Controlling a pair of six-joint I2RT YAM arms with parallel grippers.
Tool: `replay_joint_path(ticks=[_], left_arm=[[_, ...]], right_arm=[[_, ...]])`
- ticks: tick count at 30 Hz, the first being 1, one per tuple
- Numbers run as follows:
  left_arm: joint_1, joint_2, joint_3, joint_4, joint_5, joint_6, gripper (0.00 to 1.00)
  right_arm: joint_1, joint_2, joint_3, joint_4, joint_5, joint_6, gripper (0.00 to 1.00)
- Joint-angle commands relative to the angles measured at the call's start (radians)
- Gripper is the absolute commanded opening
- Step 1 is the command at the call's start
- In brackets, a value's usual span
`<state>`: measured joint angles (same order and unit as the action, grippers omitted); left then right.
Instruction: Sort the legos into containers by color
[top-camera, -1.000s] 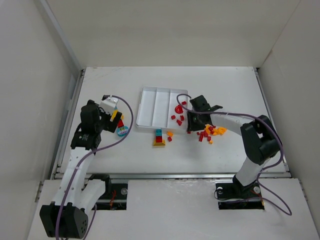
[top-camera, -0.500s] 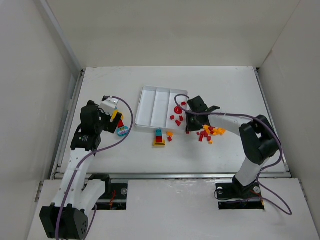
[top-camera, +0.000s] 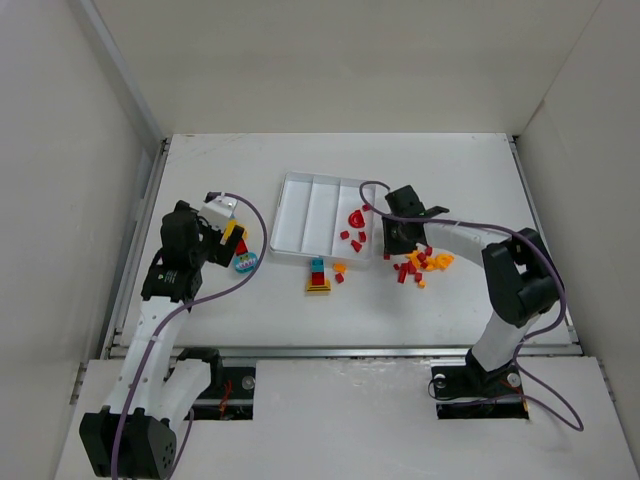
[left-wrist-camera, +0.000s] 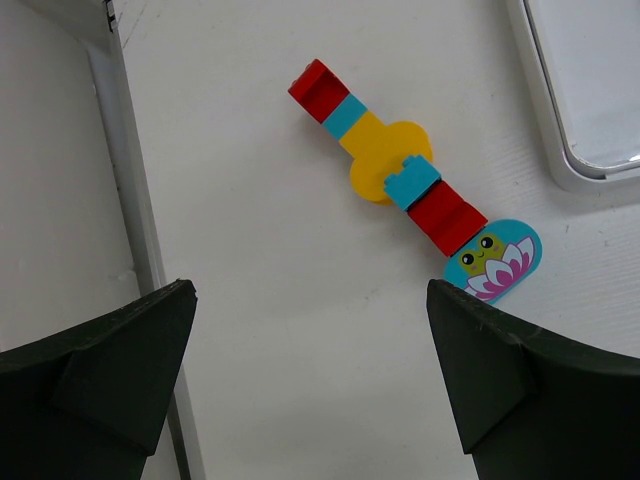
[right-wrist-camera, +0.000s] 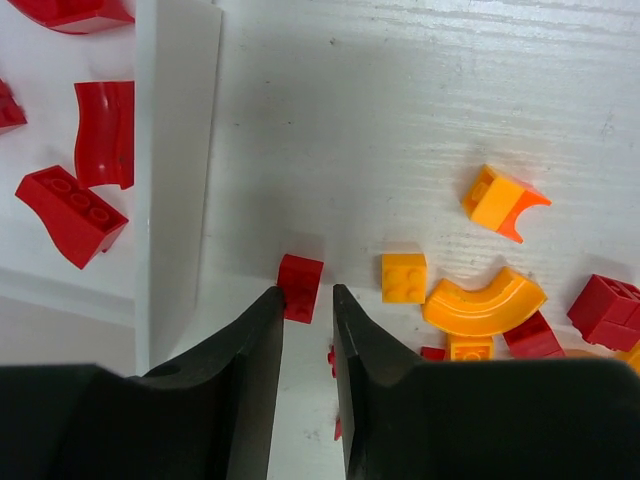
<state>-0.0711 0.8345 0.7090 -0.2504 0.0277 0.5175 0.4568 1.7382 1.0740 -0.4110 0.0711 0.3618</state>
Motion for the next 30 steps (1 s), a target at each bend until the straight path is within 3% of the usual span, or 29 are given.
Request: replay_joint_path(ticks=[1,8,15,21,27,28,30], left_arm=[[-0.004,-0.017,-0.005,0.049,0.015,0.006,1.00],[-0.004,-0.017,-0.014,0.049,0.026,0.015,1.00],[-0.004,-0.017,-0.023,0.040,0.026,0.015,1.00],[-0.004,-0.017,-0.023,0.040,0.035,0.015,1.00],[-0.004,0.003,-0.014,0.040,0.035,0.015,1.00],[-0.004,0.003,-0.014,0.040,0.035,0.015,1.00],[-0.004,0.012,-0.014,0.049,0.044,0.015,1.00]], right_arm=[[-0.003,-0.018,0.030,-0.018,0.010,-0.034,0.32],[0.008,-0.062,0.010,-0.009,-0.019,-0.024,0.41],[0.026,-0.071,0.010,-0.009,-0.028,-0.014,0.42],[0.026,0.021,0.058,-0.018,-0.007,-0.003,0.43],[0.026,0.064,0.067,-0.029,0.019,0.015,0.36],[0.026,0.064,0.058,-0.029,0.019,0.016,0.33],[0.026,0.064,0.058,-0.029,0.019,0.016,0.18]])
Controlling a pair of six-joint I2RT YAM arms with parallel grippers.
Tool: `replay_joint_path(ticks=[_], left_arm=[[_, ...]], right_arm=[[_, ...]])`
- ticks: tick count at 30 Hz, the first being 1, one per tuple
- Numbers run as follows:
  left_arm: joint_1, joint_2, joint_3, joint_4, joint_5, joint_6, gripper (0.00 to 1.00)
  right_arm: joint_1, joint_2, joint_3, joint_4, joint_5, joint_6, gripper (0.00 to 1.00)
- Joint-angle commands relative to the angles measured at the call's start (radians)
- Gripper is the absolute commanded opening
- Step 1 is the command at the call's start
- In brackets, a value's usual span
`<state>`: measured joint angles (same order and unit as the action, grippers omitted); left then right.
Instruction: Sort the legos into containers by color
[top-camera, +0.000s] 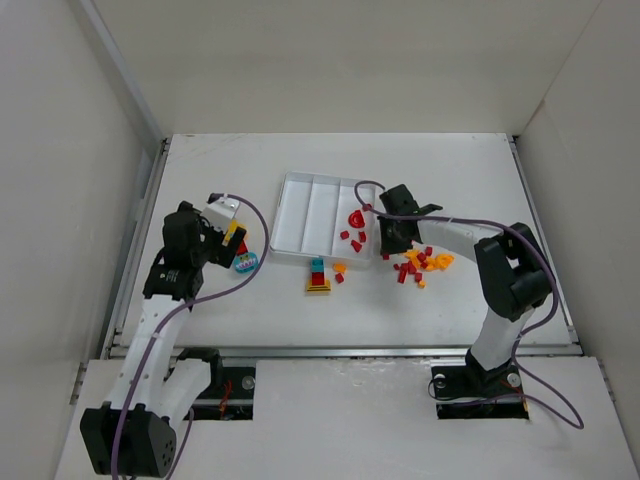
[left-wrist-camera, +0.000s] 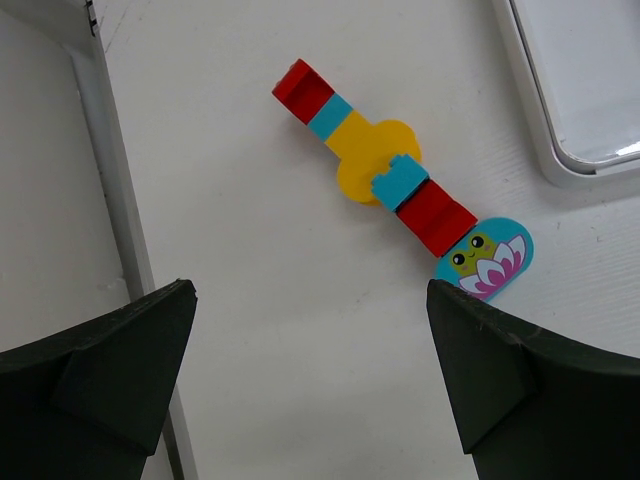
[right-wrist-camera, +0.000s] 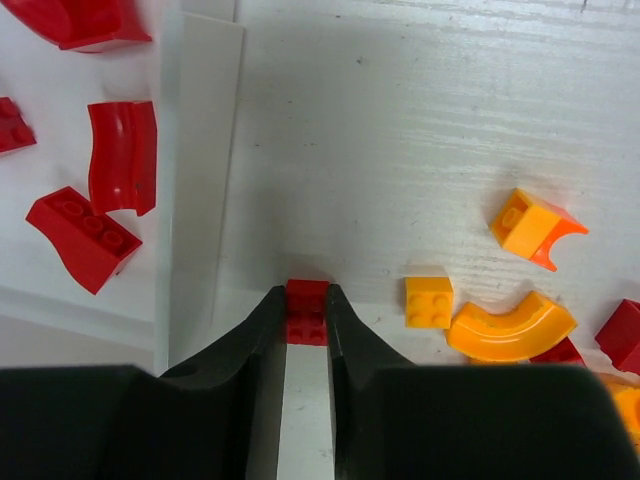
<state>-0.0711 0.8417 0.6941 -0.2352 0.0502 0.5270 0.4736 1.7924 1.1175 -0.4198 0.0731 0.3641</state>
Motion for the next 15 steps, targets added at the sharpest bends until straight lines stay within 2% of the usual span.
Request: replay_joint_path(ticks=[1,2,7,11,15], left_arm=[[-0.004,0.016,0.001,0.034,0.022,0.005,1.00],[-0.004,0.016,0.001,0.034,0.033,-0.004,1.00],[-0.004,0.051,0.051,0.025,0.056,-0.047,1.00],[-0.004,0.092,0.077,0.016,0.056,-0.093,1.00],[-0.004,0.158,0.122,0.056,0.056,-0.148,1.00]], right_arm=[[0.010,0.010,0.015,-0.020,0.017,0.013,0.12],[0.010,0.010,0.015,-0.020,0.017,0.013,0.00],[-0.012,-0.073,0.086,-0.040,0.056,0.013,0.00],[-0.012,-0.094,0.206,-0.040,0.103,-0.017,0.00],[-0.012,-0.029,0.293,0.044,-0.010,-0.063,0.00]])
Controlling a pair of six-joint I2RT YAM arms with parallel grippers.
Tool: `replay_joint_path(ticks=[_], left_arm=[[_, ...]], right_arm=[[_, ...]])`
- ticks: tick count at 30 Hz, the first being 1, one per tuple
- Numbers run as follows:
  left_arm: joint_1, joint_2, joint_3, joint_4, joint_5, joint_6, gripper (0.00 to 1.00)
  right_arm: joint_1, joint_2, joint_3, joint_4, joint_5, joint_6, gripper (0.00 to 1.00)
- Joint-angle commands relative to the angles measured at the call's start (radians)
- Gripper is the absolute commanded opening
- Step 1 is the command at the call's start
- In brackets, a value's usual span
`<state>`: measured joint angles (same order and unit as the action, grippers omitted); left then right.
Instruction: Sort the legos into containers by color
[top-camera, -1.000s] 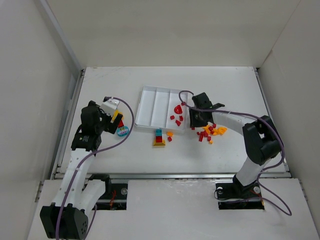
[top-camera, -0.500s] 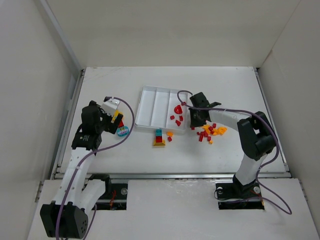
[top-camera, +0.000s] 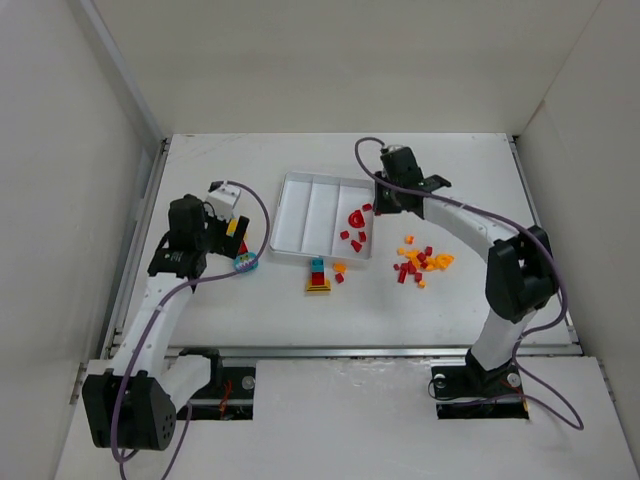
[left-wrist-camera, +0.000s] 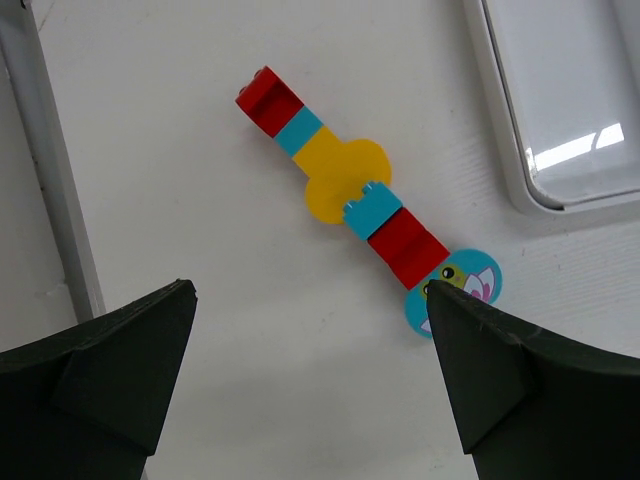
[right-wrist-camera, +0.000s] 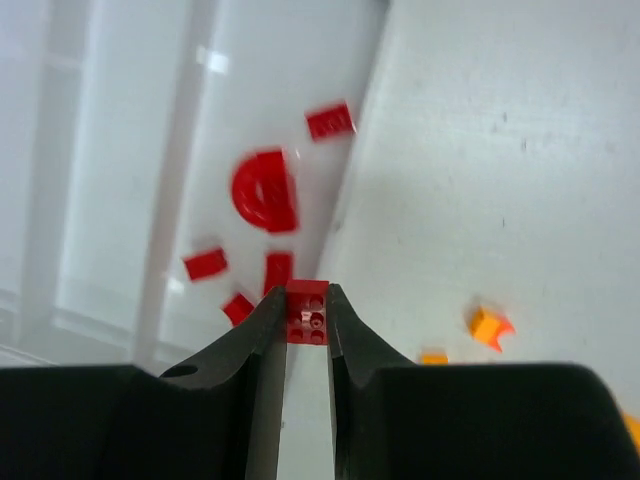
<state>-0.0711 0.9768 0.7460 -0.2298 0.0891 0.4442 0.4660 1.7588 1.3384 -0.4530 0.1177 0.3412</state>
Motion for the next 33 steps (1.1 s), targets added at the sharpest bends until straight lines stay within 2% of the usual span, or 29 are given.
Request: replay_joint_path(ticks=[1,5,7,8,11,12,15,21,26,33], left_arm=[[-0.004,0.037,0.079,0.069,0.017,-0.076,1.00],[-0.004,0.118,0.124,0.109,0.017,-0.104,1.00],[-0.004,0.184,0.153,0.118,0.017,-0.104,1.00],[-0.004,0.209,0.164,0.118,0.017,-0.093,1.00],[-0.025,0.293,0.216,0.118,0.000,-0.081,1.00],[-0.025,0.312,0.231,0.118,-0.009,-0.061,1.00],[-0.041,0.375,0.300,0.118,-0.009,-0.050,1.00],[-0.052,0.459,0.394,0.165,-0.020,-0.088,1.00],[-0.101,0.468,0.362,0.251,-0.060,-0.092,1.00],[-0.153,0.487,0.283,0.351,-0.204,-0.033,1.00]], right_arm=[[-0.004,0.084,0.153,0.048,-0.067,-0.041,0.00],[-0.004,0.249,0.338,-0.024,-0.087,-0.074,0.01],[-0.015,0.283,0.384,-0.033,-0.113,-0.084,0.07],[-0.015,0.309,0.424,-0.042,-0.127,-0.093,0.21],[-0.015,0.347,0.490,-0.070,-0.167,-0.103,0.45],[-0.015,0.347,0.507,-0.082,-0.177,-0.103,0.56],[-0.015,0.361,0.567,-0.141,-0.210,-0.103,0.65],[-0.044,0.324,0.568,-0.214,-0.159,-0.101,0.64],[-0.108,0.333,0.550,-0.246,-0.133,-0.054,0.42],[-0.118,0.418,0.593,-0.256,-0.115,-0.044,0.38]])
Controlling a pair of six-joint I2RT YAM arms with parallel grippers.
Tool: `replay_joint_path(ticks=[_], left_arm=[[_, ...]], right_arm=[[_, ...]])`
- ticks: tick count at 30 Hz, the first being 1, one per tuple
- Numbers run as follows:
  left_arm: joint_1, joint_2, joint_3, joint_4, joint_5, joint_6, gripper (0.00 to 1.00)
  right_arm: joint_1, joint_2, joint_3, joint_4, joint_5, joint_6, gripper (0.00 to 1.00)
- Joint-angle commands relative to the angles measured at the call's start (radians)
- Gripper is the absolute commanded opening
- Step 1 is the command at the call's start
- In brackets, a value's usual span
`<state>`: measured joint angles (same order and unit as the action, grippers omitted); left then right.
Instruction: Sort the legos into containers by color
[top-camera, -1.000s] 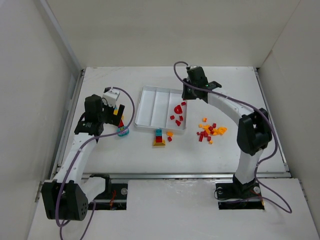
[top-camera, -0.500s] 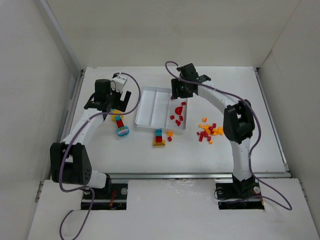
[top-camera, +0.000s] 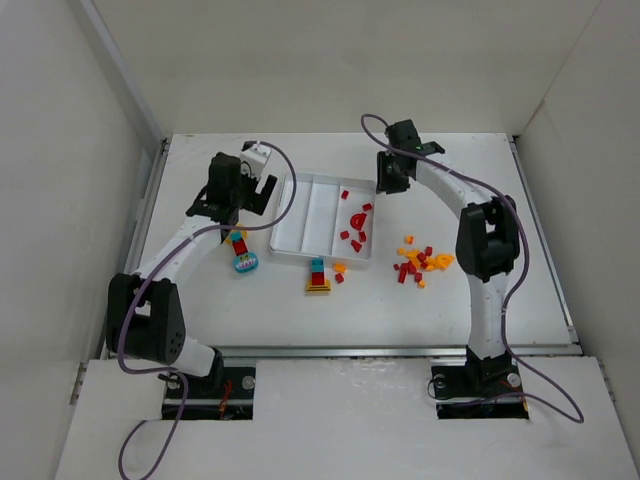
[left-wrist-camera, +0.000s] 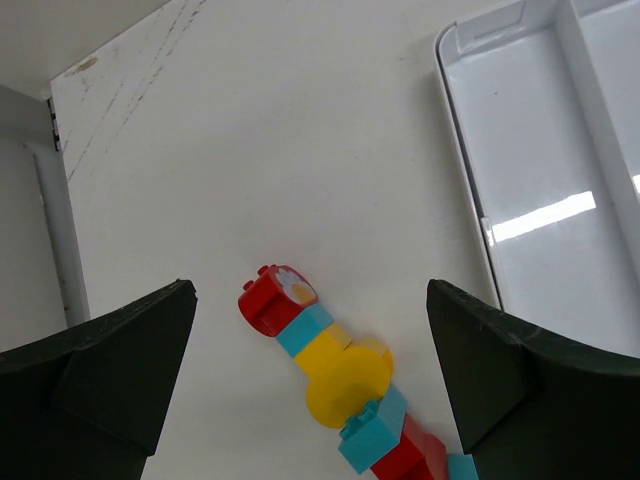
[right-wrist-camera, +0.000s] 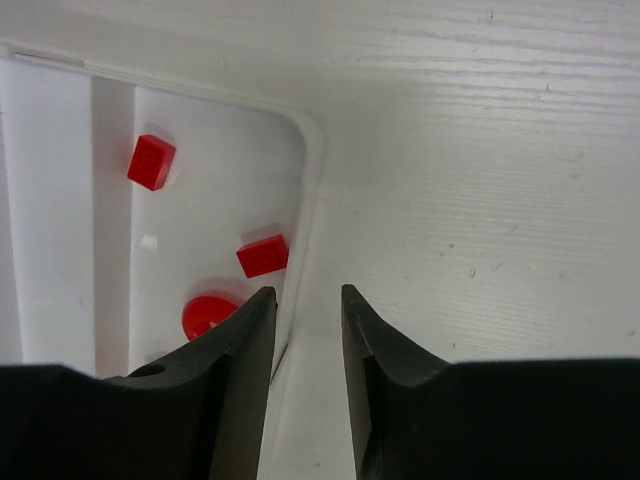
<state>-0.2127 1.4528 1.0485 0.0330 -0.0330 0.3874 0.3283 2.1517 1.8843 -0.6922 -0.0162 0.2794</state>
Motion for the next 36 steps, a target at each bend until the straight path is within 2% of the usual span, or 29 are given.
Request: replay_joint_path(ticks=[1,7,12,16,25,31,36], left_arm=[[-0.011,0.011,-0.019,0.088,-0.114,0.024,1.00],[-0.011,0.084,0.028,0.048,-0.165,0.024,1.00],[-0.011,0.075,-0.005,0.077,-0.170,0.024,1.00],[-0.011,0.051,-0.025,0.099,-0.154,-0.013,1.00],[-0.011,-0.025,-0.102,0.214,-0.197,-0.097,1.00],[-0.011,-0.054,-0.159,0.257,-0.197,-0.097,1.00],[-0.011,-0.075,-0.197,0.257,-0.197,-0.107,1.00]], right_arm=[[0.020,0.025,0.047,-0.017,0.019,0.018,0.38],[0.020,0.053,0.047,0.022,-0.002,0.029,0.34],[0.020,0.062,0.047,0.054,-0.002,0.040,0.33],[0.020,0.102,0.067,0.054,-0.002,0.040,0.27],[0.020,0.174,0.143,0.068,-0.011,-0.032,0.00],[0.020,0.246,0.281,0.039,0.053,-0.063,0.00],[0.020,0.267,0.326,0.039,0.062,-0.039,0.00]])
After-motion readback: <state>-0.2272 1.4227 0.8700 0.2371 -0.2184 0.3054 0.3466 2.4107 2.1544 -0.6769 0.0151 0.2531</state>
